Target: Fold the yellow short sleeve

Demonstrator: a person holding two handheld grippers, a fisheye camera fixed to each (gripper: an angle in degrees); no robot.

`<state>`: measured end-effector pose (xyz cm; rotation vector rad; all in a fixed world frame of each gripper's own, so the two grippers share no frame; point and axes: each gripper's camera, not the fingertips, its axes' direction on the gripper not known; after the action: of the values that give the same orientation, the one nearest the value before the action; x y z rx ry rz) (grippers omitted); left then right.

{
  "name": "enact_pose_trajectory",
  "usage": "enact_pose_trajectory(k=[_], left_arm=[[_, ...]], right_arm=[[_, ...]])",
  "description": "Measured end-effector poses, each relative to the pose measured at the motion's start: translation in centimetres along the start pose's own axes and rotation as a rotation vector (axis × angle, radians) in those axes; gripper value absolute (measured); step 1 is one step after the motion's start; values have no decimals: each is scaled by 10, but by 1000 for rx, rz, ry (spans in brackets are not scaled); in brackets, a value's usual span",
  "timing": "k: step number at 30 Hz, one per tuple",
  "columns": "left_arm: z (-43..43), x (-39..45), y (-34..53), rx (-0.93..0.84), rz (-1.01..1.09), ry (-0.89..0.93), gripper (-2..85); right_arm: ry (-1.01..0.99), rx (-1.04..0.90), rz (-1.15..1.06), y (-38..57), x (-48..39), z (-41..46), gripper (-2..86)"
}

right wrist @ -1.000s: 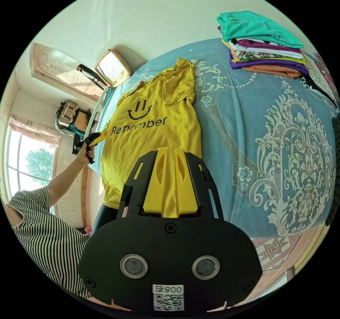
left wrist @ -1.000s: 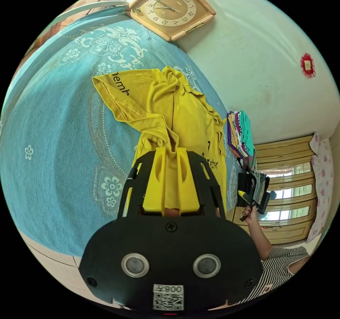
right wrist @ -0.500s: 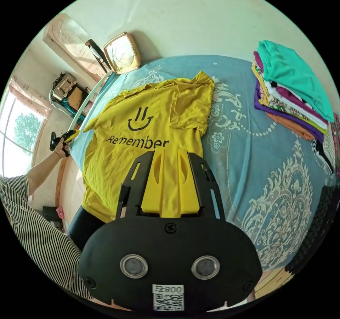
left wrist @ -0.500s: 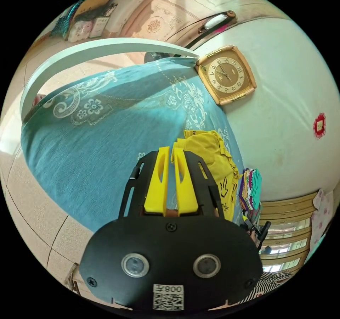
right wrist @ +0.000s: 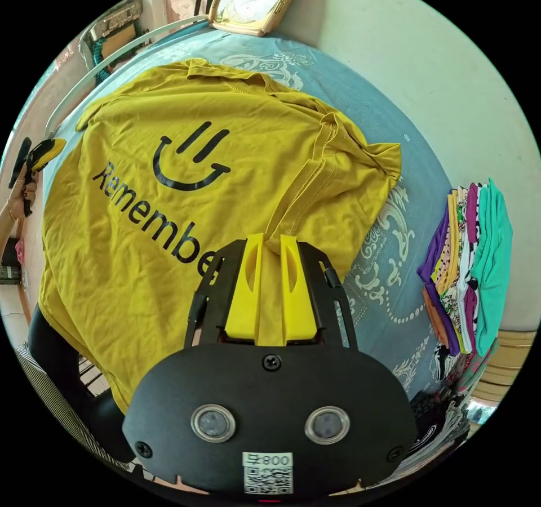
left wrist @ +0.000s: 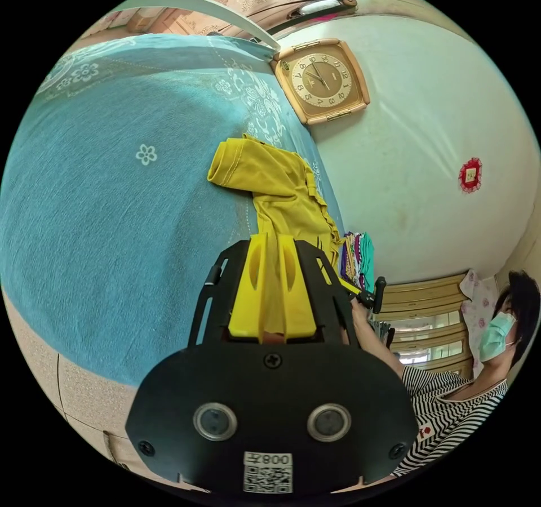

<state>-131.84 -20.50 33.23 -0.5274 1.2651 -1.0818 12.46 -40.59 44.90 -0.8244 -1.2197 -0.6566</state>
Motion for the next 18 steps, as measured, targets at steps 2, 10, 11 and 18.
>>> enact_pose_trajectory(k=[2, 10, 11, 18], left_arm=[[1, 1, -5, -12, 14, 5, 32], [-2, 4, -20, -3, 52, 53, 25], [-2, 4, -23, 0, 57, 61, 24], [6, 3, -38, -8, 80, 65, 26]], right_arm=[[5, 18, 11, 1, 3, 0, 43], [1, 201, 311, 52, 84, -51, 11], [3, 215, 351, 60, 94, -55, 11], [-236, 227, 915, 176, 204, -31, 8]])
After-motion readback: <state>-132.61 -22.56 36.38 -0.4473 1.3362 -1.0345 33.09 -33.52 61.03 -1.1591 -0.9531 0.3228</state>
